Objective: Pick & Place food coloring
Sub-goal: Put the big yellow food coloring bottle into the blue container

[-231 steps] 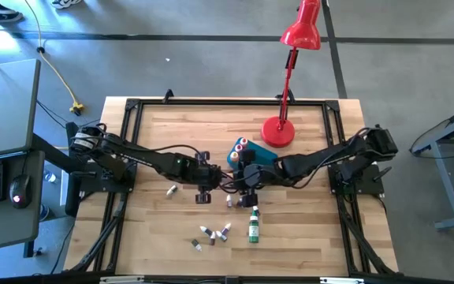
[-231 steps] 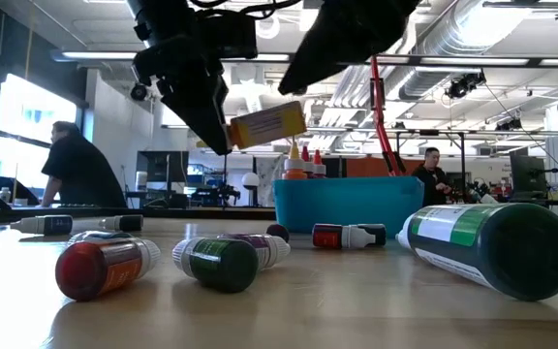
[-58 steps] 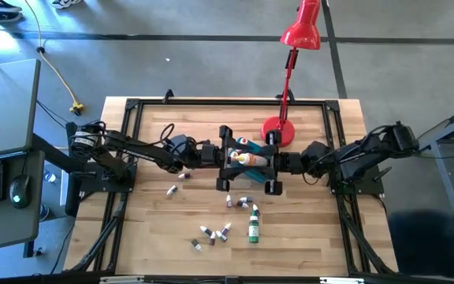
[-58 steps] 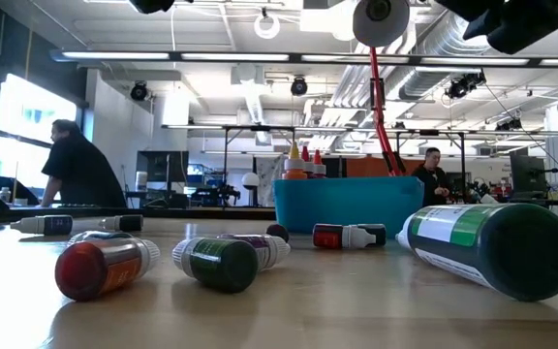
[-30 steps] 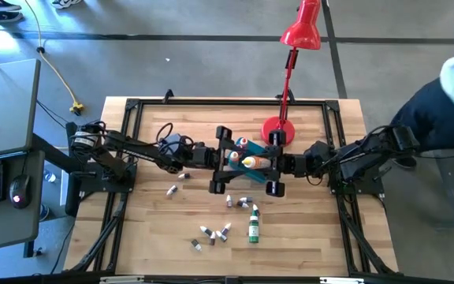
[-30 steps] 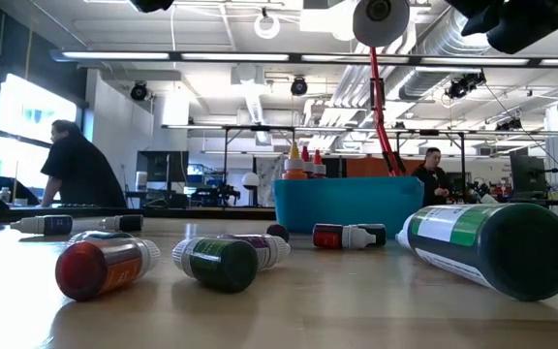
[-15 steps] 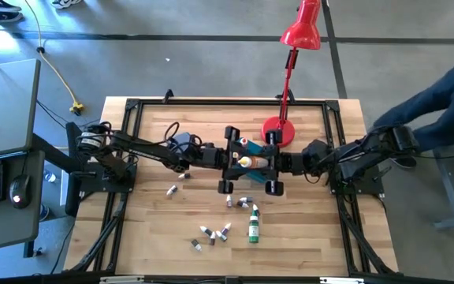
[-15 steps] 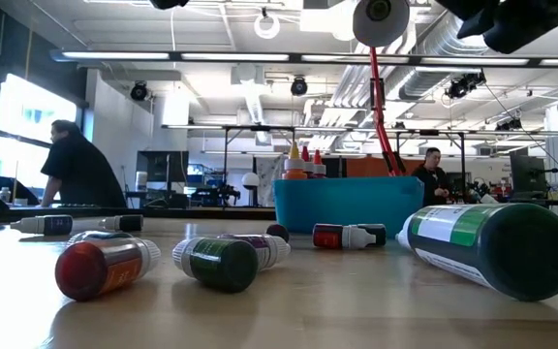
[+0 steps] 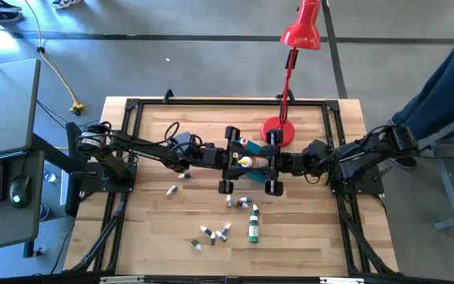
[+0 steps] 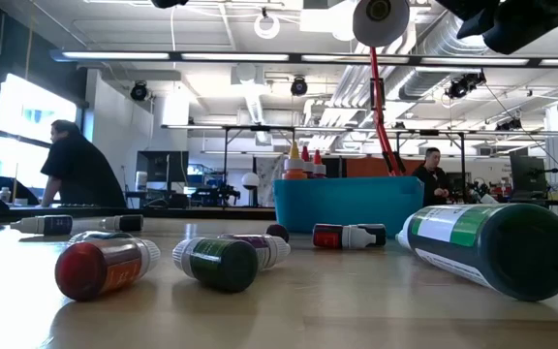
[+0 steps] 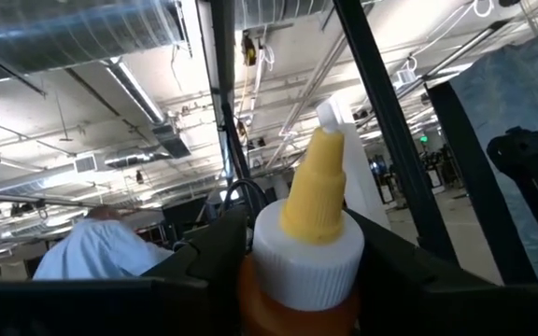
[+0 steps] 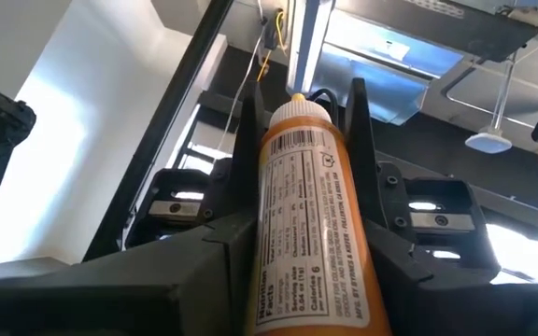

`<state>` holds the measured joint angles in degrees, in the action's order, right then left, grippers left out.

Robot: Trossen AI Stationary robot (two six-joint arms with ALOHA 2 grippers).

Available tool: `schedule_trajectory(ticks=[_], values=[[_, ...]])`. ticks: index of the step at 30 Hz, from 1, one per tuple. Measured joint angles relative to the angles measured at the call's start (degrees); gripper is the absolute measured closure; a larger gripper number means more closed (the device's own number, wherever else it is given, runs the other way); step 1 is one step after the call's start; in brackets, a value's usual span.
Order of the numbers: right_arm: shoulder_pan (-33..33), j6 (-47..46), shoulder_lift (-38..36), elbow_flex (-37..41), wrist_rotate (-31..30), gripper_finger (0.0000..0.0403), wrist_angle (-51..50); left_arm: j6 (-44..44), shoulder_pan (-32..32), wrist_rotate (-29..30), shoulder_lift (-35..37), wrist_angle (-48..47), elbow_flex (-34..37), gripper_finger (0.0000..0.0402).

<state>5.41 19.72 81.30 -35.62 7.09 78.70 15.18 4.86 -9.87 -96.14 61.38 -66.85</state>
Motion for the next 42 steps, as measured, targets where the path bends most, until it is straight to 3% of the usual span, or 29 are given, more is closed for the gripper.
schedule_trajectory(ticks=[5, 15, 18, 23, 25, 29, 34, 38, 42], values=[[0.0, 1.7, 0.0, 0.0, -0.1, 0.0253, -0.6, 0.0, 0.0, 0.2, 0.1, -0.3, 0.0, 0.0270], [0.0, 1.2, -0.2, 0.6, -1.3, 0.0193, -6.5, -0.4, 0.1, 2.1, 0.5, -3.1, 0.1, 0.0264], [0.4, 1.5, -3.3, 3.1, -10.0, 0.0191, -11.2, 0.0, 0.1, 6.5, 0.5, -7.3, 0.1, 0.0264], [4.5, 4.4, -16.2, 10.3, -37.6, 0.0190, -30.7, 1.5, -0.1, 15.0, 1.0, -15.2, 0.1, 0.0264], [7.0, 1.8, -22.1, 13.0, -44.2, 0.0190, -37.0, 1.5, 0.0, 16.4, 1.2, -18.5, 0.1, 0.0264], [11.3, -4.1, -32.9, 17.6, -47.0, 0.0193, -45.4, 0.7, 0.1, 18.3, -0.4, -23.7, 0.1, 0.0264], [13.4, -4.0, -43.5, 22.2, -48.9, 0.0194, -45.9, -4.9, 0.0, 26.1, -5.7, -23.4, 0.1, 0.0264], [13.5, -3.8, -49.0, 24.6, -49.4, 0.0194, -45.9, -8.5, 0.0, 37.2, -10.7, -23.8, 0.2, 0.0263], [13.5, -1.8, -52.1, 26.2, -49.2, 0.0194, -45.9, -14.1, 0.0, 40.3, -14.0, -23.6, 0.1, 0.0263]])
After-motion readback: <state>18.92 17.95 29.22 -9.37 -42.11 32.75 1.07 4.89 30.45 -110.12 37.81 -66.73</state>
